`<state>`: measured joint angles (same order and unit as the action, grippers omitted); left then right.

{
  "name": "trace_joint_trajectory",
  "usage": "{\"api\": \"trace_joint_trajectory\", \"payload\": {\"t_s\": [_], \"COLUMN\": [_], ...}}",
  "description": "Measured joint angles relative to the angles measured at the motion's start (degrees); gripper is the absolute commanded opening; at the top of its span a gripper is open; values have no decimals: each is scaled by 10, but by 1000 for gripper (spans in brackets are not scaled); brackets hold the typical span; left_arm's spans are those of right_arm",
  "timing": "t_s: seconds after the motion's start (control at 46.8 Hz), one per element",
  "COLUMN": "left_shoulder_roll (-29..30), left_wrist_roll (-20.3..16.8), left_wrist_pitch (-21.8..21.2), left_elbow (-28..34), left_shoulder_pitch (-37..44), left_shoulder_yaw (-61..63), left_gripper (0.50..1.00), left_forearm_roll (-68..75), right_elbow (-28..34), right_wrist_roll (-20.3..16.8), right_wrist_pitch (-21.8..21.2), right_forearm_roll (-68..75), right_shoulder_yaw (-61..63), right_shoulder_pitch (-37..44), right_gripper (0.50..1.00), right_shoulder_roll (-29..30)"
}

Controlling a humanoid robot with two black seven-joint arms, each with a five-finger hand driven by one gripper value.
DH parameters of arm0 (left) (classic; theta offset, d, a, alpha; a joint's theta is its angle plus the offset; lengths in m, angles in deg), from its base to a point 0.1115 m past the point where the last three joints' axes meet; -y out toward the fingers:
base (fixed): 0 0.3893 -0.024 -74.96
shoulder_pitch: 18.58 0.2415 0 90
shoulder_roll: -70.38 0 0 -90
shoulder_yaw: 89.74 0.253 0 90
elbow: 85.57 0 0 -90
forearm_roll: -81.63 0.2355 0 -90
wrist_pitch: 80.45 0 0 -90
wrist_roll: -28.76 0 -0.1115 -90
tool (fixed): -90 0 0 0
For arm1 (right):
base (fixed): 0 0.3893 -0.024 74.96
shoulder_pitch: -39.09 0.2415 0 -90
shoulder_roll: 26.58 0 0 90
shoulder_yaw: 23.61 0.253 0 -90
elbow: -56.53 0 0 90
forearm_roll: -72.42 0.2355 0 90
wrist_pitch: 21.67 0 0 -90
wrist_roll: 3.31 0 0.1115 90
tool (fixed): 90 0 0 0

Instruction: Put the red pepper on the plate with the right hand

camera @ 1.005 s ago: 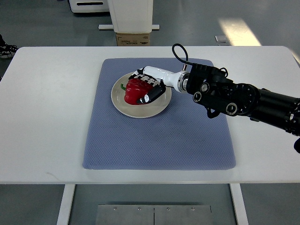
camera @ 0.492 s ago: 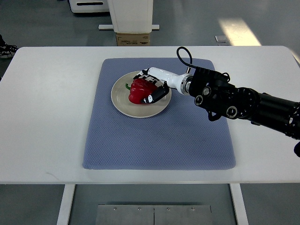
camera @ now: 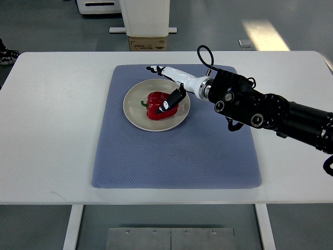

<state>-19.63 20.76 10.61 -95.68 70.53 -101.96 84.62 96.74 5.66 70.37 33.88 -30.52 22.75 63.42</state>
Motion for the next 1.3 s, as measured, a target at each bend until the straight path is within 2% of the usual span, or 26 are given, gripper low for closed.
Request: {"api": "trace_joint_trajectory", "payload": {"t_s": [0.214,0.578,0.706,0.877,0.984,1.305], "left_shoulder_roll": [0,0,0,0,0,0], "left_wrist_roll": [0,0,0,0,0,0], "left_wrist_pitch": [0,0,0,0,0,0], "left_elbow": [0,0,0,0,0,0], "left_shoulder_pitch": [0,0,0,0,0,0], "left_shoulder_yaw": [0,0,0,0,0,0], "left_gripper": [1000,1000,1000,1000,1000,1000], "left_forearm_roll": [0,0,0,0,0,0], "right_elbow": [1,2,2,3,7,71], "right_wrist_roll": [-5,-5,-8,-36,-41,-46], "right_wrist_pitch": [-1,-1,-1,-2,-2,-2], "right_forearm_roll": [8,61,65,66,66,65], "right_shoulder_yaw": [72,173,231,346,421,612], "right_shoulder_pitch": [1,-38,-70,-127,-164,-274], "right_gripper": [1000,1000,1000,1000,1000,1000], "right_shoulder_roll": [-2,-92,-112,-120,-121,-116]}}
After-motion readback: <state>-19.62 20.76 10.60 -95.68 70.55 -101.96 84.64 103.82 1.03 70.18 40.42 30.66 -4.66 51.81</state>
